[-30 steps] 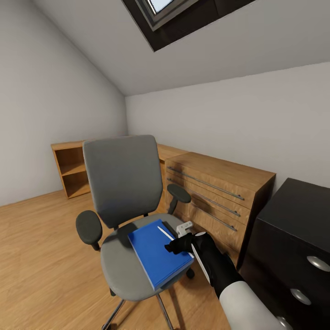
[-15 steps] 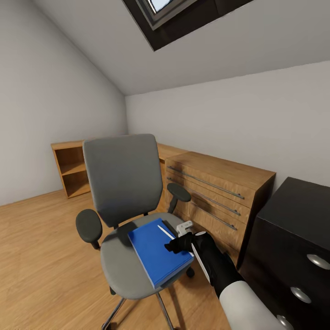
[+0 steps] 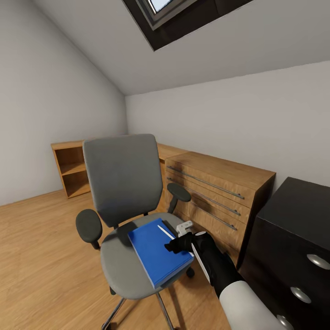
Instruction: In the bedroom, organize the workspace by keeping the computer under the desk, ensuring the monitor is on the desk, placing the keyboard on the desk next to the monitor, placing the mouse on the desk next to the keyboard, moving the folder from the swivel chair onto the desk next to the mouse, stacking the notebook on top of the folder with the pen on top of the notebook, and positioning the swivel chair next to the desk.
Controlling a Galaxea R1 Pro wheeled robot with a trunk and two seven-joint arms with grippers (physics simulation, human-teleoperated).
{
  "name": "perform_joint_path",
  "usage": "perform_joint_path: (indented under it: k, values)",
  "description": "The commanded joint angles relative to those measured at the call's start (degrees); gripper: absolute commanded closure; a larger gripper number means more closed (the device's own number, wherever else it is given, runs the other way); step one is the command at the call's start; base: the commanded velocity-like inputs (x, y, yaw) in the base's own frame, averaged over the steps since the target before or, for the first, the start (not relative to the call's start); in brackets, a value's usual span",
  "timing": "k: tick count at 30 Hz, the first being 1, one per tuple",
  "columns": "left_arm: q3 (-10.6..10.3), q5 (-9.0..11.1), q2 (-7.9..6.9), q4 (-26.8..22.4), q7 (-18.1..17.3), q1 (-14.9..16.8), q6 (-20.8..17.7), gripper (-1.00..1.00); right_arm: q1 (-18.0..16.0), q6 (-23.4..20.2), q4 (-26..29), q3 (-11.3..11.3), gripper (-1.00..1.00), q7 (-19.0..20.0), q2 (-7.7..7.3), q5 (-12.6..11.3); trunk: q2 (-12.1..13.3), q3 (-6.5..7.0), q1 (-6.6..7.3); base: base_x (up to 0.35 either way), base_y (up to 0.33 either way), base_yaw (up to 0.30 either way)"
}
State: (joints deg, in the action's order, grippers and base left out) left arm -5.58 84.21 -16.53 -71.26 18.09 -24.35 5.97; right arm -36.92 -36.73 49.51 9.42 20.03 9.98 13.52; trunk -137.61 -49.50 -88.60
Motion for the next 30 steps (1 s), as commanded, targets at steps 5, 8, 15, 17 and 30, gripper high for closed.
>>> perform_joint_path:
  k: [5,8,15,17,30]
  values:
    - [-0.2,0.6,-0.08,-0.1,0.2,0.0,0.5,-1.0,0.0,-0.2,-0.2,0.0,1.0,0.5,0.02,0.9,0.0,-0.06,0.0,0.0,0.0,0.0]
    - [-0.2,0.6,-0.08,-0.1,0.2,0.0,0.5,-1.0,0.0,-0.2,-0.2,0.1,1.0,0.5,0.02,1.0,0.0,-0.06,0.0,0.0,0.0,0.0]
    - [-0.2,0.6,-0.08,-0.1,0.2,0.0,0.5,-1.0,0.0,-0.1,-0.2,0.1,1.0,0.5,0.02,1.0,0.0,-0.06,0.0,0.0,0.0,0.0]
    - [-0.2,0.5,-0.08,-0.1,0.2,0.0,0.5,-1.0,0.1,-0.1,-0.2,0.1,1.0,0.5,0.02,1.0,0.0,-0.06,0.0,0.0,0.0,0.0]
    - [-0.3,0.1,-0.06,-0.1,0.1,0.0,0.5,-1.0,0.0,-0.1,-0.2,0.1,1.0,0.5,0.02,0.9,0.0,-0.06,0.0,0.0,0.0,0.0]
